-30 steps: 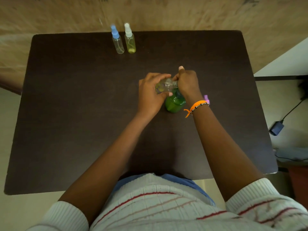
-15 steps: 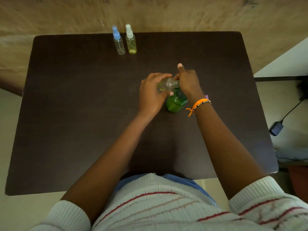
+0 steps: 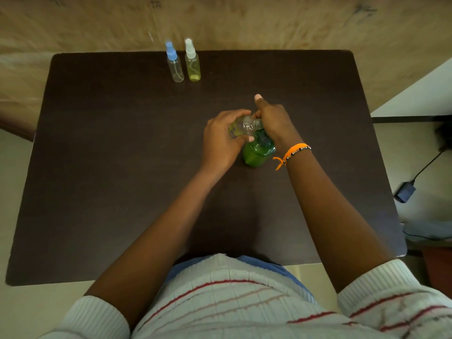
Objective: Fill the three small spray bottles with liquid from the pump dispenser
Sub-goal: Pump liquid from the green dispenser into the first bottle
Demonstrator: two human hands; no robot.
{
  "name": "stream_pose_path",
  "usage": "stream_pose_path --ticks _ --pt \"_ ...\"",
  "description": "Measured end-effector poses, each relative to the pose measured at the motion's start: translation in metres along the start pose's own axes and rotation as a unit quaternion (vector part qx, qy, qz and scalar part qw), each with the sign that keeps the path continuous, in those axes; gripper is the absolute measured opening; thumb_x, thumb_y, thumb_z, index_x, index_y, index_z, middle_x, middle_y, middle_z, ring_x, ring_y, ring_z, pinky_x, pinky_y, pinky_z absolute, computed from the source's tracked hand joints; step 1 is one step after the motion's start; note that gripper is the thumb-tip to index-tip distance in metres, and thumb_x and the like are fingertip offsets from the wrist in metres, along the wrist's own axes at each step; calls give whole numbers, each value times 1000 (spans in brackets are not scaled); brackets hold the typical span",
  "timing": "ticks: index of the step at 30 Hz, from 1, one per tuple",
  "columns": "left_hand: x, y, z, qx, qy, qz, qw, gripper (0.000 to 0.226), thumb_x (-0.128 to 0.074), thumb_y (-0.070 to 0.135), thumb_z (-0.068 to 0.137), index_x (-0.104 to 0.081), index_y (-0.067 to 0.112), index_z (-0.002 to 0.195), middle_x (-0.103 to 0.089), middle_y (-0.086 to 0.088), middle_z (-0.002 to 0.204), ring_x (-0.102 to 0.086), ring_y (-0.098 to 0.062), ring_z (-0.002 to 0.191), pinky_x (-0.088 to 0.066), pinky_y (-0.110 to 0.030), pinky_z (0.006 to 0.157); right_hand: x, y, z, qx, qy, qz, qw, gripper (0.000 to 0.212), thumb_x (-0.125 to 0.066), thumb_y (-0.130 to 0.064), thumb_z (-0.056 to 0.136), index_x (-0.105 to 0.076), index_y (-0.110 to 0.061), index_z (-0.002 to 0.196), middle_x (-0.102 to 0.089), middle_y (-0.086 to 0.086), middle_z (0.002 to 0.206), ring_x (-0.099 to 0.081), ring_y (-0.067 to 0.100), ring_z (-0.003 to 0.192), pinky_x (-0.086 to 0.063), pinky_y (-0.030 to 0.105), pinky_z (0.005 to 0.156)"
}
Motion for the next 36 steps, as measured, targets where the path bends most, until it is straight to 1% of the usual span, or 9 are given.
stream_pose_path --ticks 2,5,8,11,16,20,24,32,36 --pt "0 -1 1 4 -1 2 1000 53 -77 10 55 -68 15 108 -66 1 107 -62 -17 101 -45 -46 95 1 2 1 8 28 -6 1000 47 -40 -41 101 -60 -17 66 -63 6 82 -59 22 83 -44 30 77" --pt "0 -2 1 9 -6 7 1000 53 -78 8 56 -68 13 108 -66 -1 108 -62 -18 101 -45 -46 95 1 7 1 11 70 -22 997 43 -38 -42 100 -65 -13 82 -68 11 100 -61 29 102 -45 38 93" --pt "-1 -2 0 7 -10 7 1000 54 -76 13 55 -67 13 108 -67 -2 108 -62 -19 100 -45 -47 94 1 6 -2 15 74 -24 997 44 -39 -45 99 -67 -12 85 -68 10 98 -62 28 101 -45 36 91" --pt "0 -3 -1 8 -10 6 1000 55 -75 17 54 -67 15 109 -67 -1 108 -62 -18 100 -45 -48 94 1 6 -2 17 61 -26 998 47 -42 -49 97 -63 -17 70 -67 10 96 -61 27 97 -45 38 91" --pt "0 0 -2 7 -9 -1 1000 56 -74 20 54 -67 14 109 -67 -3 108 -62 -20 100 -45 -49 93 -1 0 -1 2 6 -21 1000 46 -46 -48 96 -60 -20 63 -60 3 80 -54 22 83 -39 31 77" --pt "0 -1 -2 8 -9 -3 1000 55 -74 21 54 -67 14 108 -67 -2 107 -62 -19 100 -45 -49 94 0 0 0 3 2 -26 1000 45 -46 -45 97 -61 -19 64 -61 7 88 -54 22 86 -39 32 79" --pt "0 -1 -1 8 -11 3 1000 54 -74 18 55 -67 14 108 -67 -3 107 -62 -19 100 -45 -48 94 1 3 3 11 48 -28 998 45 -40 -39 100 -61 -18 66 -63 10 92 -58 27 94 -44 38 93" --pt "0 0 -1 6 -17 16 1000 54 -76 14 55 -67 14 108 -65 2 105 -62 -19 101 -45 -48 94 2 6 -3 22 71 -20 997 45 -37 -41 100 -61 -18 69 -67 9 96 -61 29 99 -47 41 95" --pt "1 0 -2 11 -12 5 1000 54 -77 13 56 -67 14 109 -66 -2 108 -62 -19 101 -45 -47 95 0 2 -3 11 16 -12 1000 47 -43 -47 98 -60 -20 64 -63 9 90 -57 24 88 -43 33 81"
Point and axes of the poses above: each hand's wrist, its own z-axis towards the middle knuckle, its own x-axis out of the back of the hand, y = z × x, the point moved 6 cm from there along z, towards the middle knuckle
